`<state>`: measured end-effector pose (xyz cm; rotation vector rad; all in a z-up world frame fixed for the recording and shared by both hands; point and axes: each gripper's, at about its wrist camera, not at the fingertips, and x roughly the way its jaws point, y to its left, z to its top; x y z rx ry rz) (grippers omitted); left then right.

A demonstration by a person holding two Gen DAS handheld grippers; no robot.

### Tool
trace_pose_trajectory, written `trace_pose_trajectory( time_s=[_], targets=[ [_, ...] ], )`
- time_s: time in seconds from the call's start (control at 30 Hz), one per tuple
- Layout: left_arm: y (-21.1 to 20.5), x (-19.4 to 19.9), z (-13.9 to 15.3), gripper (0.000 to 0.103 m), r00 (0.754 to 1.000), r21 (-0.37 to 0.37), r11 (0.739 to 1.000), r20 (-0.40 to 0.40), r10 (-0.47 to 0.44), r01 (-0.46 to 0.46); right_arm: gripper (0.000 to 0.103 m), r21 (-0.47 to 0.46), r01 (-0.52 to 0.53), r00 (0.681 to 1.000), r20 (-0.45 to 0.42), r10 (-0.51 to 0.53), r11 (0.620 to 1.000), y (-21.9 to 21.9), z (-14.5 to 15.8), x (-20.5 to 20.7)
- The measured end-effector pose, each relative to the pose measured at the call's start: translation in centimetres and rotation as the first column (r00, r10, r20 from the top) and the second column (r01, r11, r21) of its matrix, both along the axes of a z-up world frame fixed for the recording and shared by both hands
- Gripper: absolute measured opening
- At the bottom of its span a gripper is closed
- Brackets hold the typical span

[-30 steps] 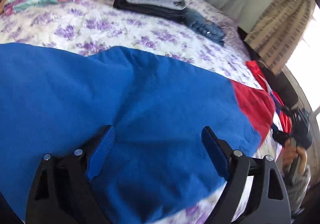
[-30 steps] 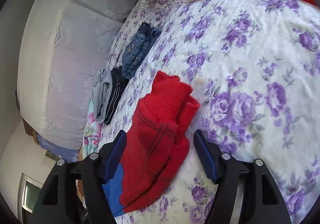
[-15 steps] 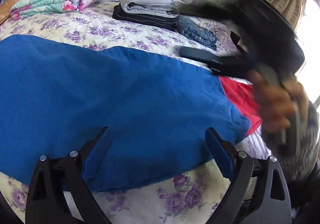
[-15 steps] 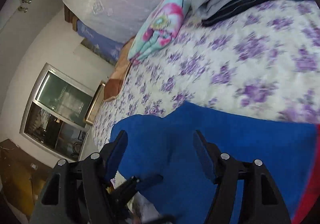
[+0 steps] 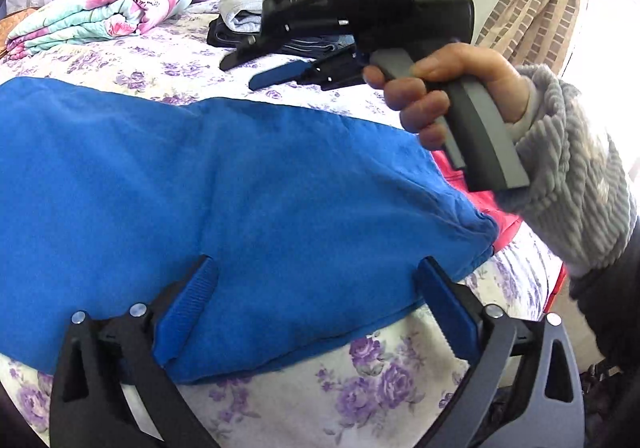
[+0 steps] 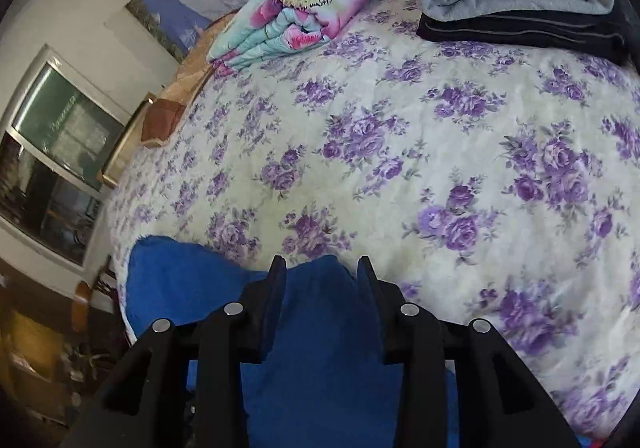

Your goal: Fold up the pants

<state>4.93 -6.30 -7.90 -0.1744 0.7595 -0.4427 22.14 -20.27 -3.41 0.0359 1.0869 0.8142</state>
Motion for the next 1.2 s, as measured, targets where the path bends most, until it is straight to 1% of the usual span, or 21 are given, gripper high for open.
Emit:
trace_pose_trajectory(
  time_s=[0.07,0.17,0.2,0.23,0.27,0.4,0.5,0.57,0.63,0.7,0.77,0.83,0.87,0.9,0.93,0.97,1.0,1.07,1.13,1.17,1.2],
  targets=[
    [0.0,0.0,-0.1,0.098,1.000,0.004,1.000,0.001,-0.001,0.001,0.036,-0.046,-0.042,0.999,0.000,0.043,0.998,0.1,-0.8,0.4],
    [0.0,0.0,0.0,0.098,1.000,0.001,1.000,0.001,-0.004,0.004,0.033,-0.062,-0.101,0.995,-0.017,0.100,0.993,1.1,-2.3,0.6],
    [0.0,0.1,0.0,0.098,1.000,0.002,1.000,0.001,-0.005,0.005,0.024,-0.070,-0.116,0.993,-0.011,0.115,0.991,1.3,-2.6,0.7],
    [0.0,0.2,0.0,0.098,1.000,0.005,1.000,0.001,-0.005,0.005,0.011,-0.073,-0.125,0.992,-0.009,0.124,0.990,1.5,-2.7,0.6],
    [-0.1,0.1,0.0,0.098,1.000,0.006,1.000,0.002,-0.005,0.005,0.009,-0.066,-0.131,0.991,-0.003,0.131,0.989,1.4,-2.7,0.6],
    [-0.1,0.1,-0.1,0.098,1.000,0.006,1.000,0.003,-0.005,0.005,0.006,-0.033,-0.130,0.990,0.058,0.132,0.991,1.3,-1.5,-0.1],
    [-0.2,0.2,-0.1,0.098,1.000,0.016,1.000,0.002,-0.003,0.003,0.006,-0.065,-0.093,0.994,0.056,0.097,0.993,1.7,-2.5,0.9],
    [-0.3,0.2,-0.1,0.098,1.000,0.023,1.000,-0.001,-0.001,0.001,0.010,-0.089,-0.090,0.993,0.070,0.096,0.992,2.3,-3.6,0.9],
    [-0.2,0.0,0.2,0.098,1.000,0.016,1.000,-0.008,0.003,-0.003,0.018,-0.049,-0.062,0.995,0.077,0.065,0.997,1.8,-3.2,0.8],
    [0.4,-0.3,0.9,0.098,1.000,-0.020,1.000,-0.014,0.019,-0.019,0.019,0.016,0.002,0.995,0.097,-0.003,1.000,0.2,-1.7,0.3],
    [1.5,-0.4,1.8,0.098,0.999,-0.080,0.996,-0.009,0.043,-0.043,0.019,0.033,0.014,0.988,0.156,-0.019,0.999,-0.7,-0.3,-1.1],
    [2.3,0.1,2.2,0.098,0.996,-0.106,0.990,-0.016,0.087,-0.088,0.019,0.065,-0.044,0.993,0.112,0.037,0.997,-0.3,-0.3,-2.2],
    [2.7,0.6,2.1,0.098,0.994,-0.112,0.988,-0.033,0.106,-0.109,0.022,0.069,-0.066,0.995,0.085,0.060,0.995,0.1,-0.6,-2.6],
    [3.1,1.6,1.5,0.098,0.989,-0.106,0.986,-0.080,0.124,-0.132,0.034,0.064,-0.084,0.995,0.065,0.080,0.994,0.6,-1.2,-2.8],
    [3.3,2.3,0.9,0.098,0.985,-0.095,0.986,-0.116,0.126,-0.137,0.041,0.039,-0.084,0.995,0.056,0.082,0.996,1.3,-2.0,-3.0],
    [3.2,2.6,0.4,0.098,0.986,-0.080,0.988,-0.116,0.120,-0.130,0.040,0.001,-0.071,0.996,0.052,0.071,0.997,1.7,-3.0,-2.8],
    [2.7,2.3,0.4,0.098,0.990,-0.038,0.992,-0.079,0.118,-0.121,0.038,-0.021,-0.067,0.997,0.044,0.068,0.998,2.1,-4.0,-2.5],
    [1.6,1.4,0.7,0.098,0.990,0.039,0.991,-0.051,0.130,-0.128,0.038,0.020,-0.048,0.998,0.051,0.046,0.999,1.7,-3.6,-2.6],
    [1.5,0.7,1.3,0.098,0.990,0.030,0.991,-0.034,0.135,-0.134,0.042,0.071,-0.012,0.997,0.071,0.007,0.997,0.3,-2.0,-3.7],
    [1.8,0.5,1.7,0.098,0.991,-0.004,0.992,-0.035,0.126,-0.126,0.045,0.101,-0.013,0.996,0.089,0.004,0.995,-0.5,-1.1,-4.5],
    [2.1,0.3,2.1,0.098,0.992,-0.047,0.991,-0.034,0.122,-0.123,0.052,0.129,-0.013,0.995,0.104,0.000,0.992,-1.5,-0.3,-5.4]
  ],
)
